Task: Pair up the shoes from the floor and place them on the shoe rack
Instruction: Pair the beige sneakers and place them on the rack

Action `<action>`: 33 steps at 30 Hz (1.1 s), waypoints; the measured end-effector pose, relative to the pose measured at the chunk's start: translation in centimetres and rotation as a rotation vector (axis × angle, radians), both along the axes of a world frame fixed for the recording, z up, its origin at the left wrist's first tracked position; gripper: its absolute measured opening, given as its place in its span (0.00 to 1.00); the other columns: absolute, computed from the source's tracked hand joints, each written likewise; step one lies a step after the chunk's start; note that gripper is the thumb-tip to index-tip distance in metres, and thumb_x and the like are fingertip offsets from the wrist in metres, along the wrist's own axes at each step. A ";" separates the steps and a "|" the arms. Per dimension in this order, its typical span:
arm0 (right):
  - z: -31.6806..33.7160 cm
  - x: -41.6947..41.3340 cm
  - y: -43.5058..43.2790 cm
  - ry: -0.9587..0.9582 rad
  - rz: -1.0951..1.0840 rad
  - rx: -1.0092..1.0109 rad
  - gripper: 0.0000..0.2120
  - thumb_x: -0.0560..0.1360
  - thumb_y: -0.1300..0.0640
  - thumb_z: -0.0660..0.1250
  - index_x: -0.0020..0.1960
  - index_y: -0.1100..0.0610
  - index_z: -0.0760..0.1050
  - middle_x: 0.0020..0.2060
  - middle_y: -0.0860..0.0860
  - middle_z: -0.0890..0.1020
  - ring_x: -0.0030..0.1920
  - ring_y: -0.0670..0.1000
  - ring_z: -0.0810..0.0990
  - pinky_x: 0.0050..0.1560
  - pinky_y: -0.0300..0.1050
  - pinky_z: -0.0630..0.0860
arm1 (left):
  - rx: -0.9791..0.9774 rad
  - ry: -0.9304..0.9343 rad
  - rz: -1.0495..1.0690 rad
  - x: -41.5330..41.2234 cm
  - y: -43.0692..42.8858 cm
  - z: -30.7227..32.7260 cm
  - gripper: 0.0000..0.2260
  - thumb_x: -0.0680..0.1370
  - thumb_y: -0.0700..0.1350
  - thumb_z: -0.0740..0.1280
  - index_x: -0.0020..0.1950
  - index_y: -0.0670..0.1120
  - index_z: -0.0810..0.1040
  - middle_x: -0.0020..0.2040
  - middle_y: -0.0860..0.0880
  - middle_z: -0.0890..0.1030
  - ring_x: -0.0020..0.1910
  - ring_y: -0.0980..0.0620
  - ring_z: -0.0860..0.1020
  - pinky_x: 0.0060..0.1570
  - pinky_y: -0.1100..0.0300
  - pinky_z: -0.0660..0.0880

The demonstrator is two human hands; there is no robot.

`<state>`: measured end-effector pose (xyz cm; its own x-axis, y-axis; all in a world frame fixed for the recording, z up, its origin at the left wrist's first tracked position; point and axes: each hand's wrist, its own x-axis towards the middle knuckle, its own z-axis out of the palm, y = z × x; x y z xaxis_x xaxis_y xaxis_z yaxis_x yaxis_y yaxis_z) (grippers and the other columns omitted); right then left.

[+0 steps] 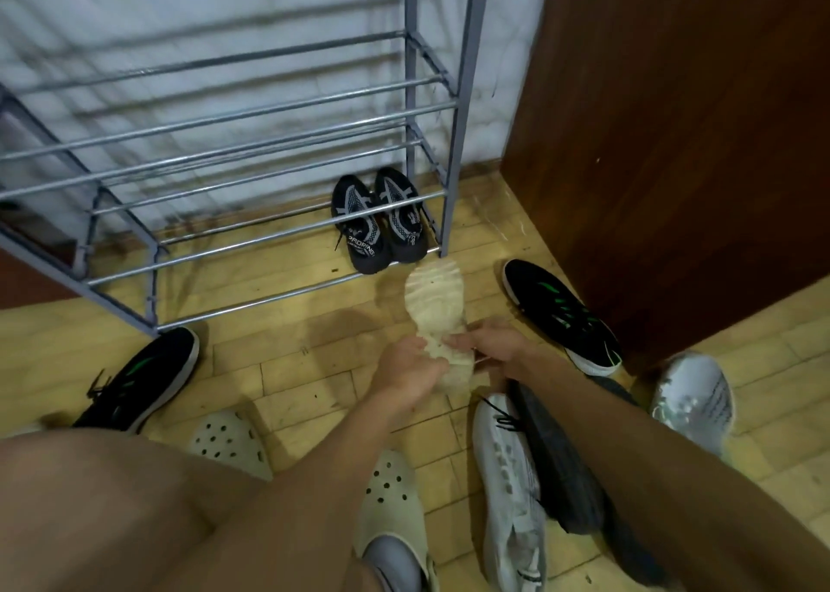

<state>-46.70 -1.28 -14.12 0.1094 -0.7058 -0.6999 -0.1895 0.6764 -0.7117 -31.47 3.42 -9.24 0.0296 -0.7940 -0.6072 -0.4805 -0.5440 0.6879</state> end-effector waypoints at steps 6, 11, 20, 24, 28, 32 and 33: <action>9.6 1.9 0.9 -0.048 0.140 -0.279 0.12 0.71 0.48 0.74 0.50 0.54 0.80 0.43 0.48 0.87 0.41 0.44 0.86 0.33 0.35 0.79 | -0.251 -0.075 -0.020 0.3 0.8 5.7 0.33 0.61 0.55 0.78 0.62 0.49 0.71 0.58 0.49 0.73 0.55 0.49 0.76 0.51 0.58 0.74; 16.6 3.1 1.2 -0.084 0.154 -0.441 0.11 0.81 0.59 0.59 0.56 0.57 0.80 0.46 0.52 0.85 0.44 0.49 0.84 0.38 0.38 0.81 | -0.402 -0.014 0.137 2.4 1.2 11.0 0.20 0.67 0.48 0.73 0.54 0.50 0.70 0.52 0.48 0.79 0.47 0.49 0.79 0.36 0.59 0.74; 26.6 5.7 1.2 0.038 0.094 -0.805 0.14 0.74 0.55 0.71 0.58 0.56 0.75 0.43 0.43 0.79 0.45 0.45 0.80 0.38 0.34 0.74 | -0.462 0.827 0.494 4.2 2.4 20.0 0.09 0.79 0.39 0.61 0.59 0.39 0.68 0.58 0.37 0.75 0.56 0.35 0.79 0.53 0.38 0.77; 29.2 5.8 1.8 -0.132 0.033 -0.536 0.22 0.67 0.44 0.76 0.53 0.58 0.80 0.46 0.50 0.85 0.46 0.50 0.83 0.49 0.47 0.79 | -0.490 0.958 0.329 6.1 3.4 23.8 0.12 0.80 0.39 0.60 0.63 0.39 0.69 0.59 0.37 0.78 0.53 0.37 0.81 0.51 0.44 0.80; 32.1 6.6 3.3 -0.343 0.009 -0.544 0.17 0.69 0.57 0.76 0.56 0.60 0.80 0.48 0.54 0.86 0.47 0.52 0.84 0.41 0.43 0.80 | -0.494 0.707 0.152 8.1 4.7 27.3 0.11 0.77 0.38 0.62 0.57 0.44 0.78 0.51 0.43 0.85 0.48 0.47 0.84 0.48 0.51 0.81; 34.5 7.7 5.2 -0.252 0.028 -0.698 0.11 0.70 0.63 0.75 0.51 0.60 0.80 0.44 0.53 0.87 0.43 0.50 0.86 0.40 0.41 0.81 | -0.588 0.272 0.123 10.2 6.1 30.3 0.14 0.70 0.35 0.68 0.54 0.44 0.80 0.42 0.45 0.85 0.39 0.51 0.82 0.41 0.58 0.79; 35.2 8.1 5.6 -0.195 0.064 -0.743 0.11 0.70 0.63 0.75 0.51 0.60 0.80 0.44 0.53 0.86 0.42 0.49 0.85 0.40 0.40 0.82 | -0.603 0.264 0.139 10.7 6.5 30.8 0.14 0.69 0.35 0.68 0.54 0.44 0.80 0.40 0.46 0.85 0.38 0.51 0.82 0.41 0.57 0.80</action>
<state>-38.58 4.31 21.04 0.2383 -0.9712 -0.0081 -0.0362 -0.0006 -0.9993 -20.79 9.91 21.58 0.0669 -0.9960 -0.0597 -0.2076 -0.0724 0.9755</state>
